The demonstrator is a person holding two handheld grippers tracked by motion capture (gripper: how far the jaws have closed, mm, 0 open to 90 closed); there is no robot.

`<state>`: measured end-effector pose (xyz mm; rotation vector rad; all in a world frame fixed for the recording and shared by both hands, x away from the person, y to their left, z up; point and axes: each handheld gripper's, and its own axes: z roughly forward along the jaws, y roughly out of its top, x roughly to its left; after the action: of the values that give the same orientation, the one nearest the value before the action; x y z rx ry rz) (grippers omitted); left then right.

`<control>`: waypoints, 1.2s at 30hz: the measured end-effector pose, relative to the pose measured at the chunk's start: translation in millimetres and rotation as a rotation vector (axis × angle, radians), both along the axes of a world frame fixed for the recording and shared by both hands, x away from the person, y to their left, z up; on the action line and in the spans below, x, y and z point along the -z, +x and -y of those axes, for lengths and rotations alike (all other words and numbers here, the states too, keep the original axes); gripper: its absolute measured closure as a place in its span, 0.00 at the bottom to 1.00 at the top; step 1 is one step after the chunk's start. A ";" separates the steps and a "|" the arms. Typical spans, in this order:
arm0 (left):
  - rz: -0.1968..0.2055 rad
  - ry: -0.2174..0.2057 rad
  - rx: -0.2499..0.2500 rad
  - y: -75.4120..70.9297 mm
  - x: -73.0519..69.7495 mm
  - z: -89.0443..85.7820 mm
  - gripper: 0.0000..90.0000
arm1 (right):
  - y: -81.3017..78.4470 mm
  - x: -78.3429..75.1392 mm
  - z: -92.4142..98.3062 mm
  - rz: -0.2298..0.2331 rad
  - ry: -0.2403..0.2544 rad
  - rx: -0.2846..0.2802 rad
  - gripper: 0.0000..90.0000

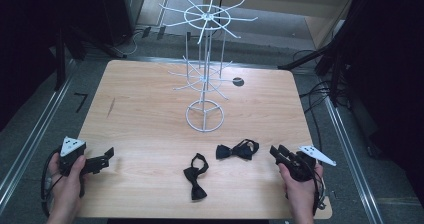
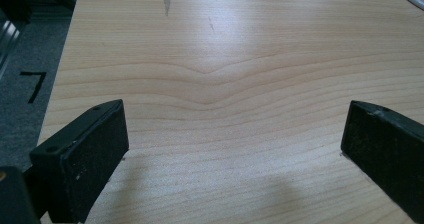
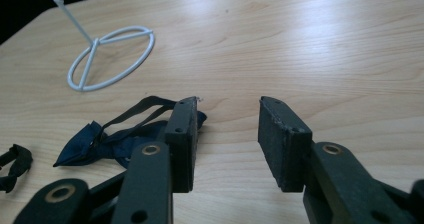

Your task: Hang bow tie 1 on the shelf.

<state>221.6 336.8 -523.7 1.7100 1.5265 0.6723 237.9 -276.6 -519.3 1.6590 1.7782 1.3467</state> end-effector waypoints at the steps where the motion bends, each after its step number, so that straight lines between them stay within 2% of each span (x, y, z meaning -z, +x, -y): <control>1: -0.001 0.000 0.000 0.1 0.0 0.0 0.00 | 1.8 0.8 -3.5 -0.003 -0.005 -0.010 0.70; 6: -0.001 -0.001 0.000 0.3 0.1 0.0 0.00 | 11.6 5.6 -19.6 -0.028 -0.050 -0.026 0.70; 9: -0.001 -0.001 0.000 0.3 0.1 0.0 0.00 | 18.3 9.4 -27.1 -0.050 -0.054 -0.033 0.68; 15: -0.001 -0.002 0.001 0.3 0.1 0.0 0.00 | 26.8 14.6 -37.2 -0.062 -0.090 -0.024 0.67; 18: -0.001 -0.001 0.001 0.3 0.1 0.0 0.00 | 30.1 17.9 -42.4 -0.081 -0.125 -0.022 0.68; 25: -0.001 0.000 0.002 0.2 0.0 0.0 0.00 | 32.2 24.3 -44.9 -0.122 -0.133 -0.039 0.73; 26: -0.001 0.002 -0.001 0.1 0.0 0.2 0.00 | 32.9 25.9 -45.0 -0.139 -0.134 -0.049 0.76; 36: -0.004 0.014 -0.001 0.2 -0.1 0.9 0.00 | 30.8 26.9 -45.2 -0.134 -0.169 -0.058 0.90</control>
<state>221.8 335.8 -523.6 1.7220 1.5283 0.6816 268.8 -231.4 -546.3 1.6514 1.9701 1.0969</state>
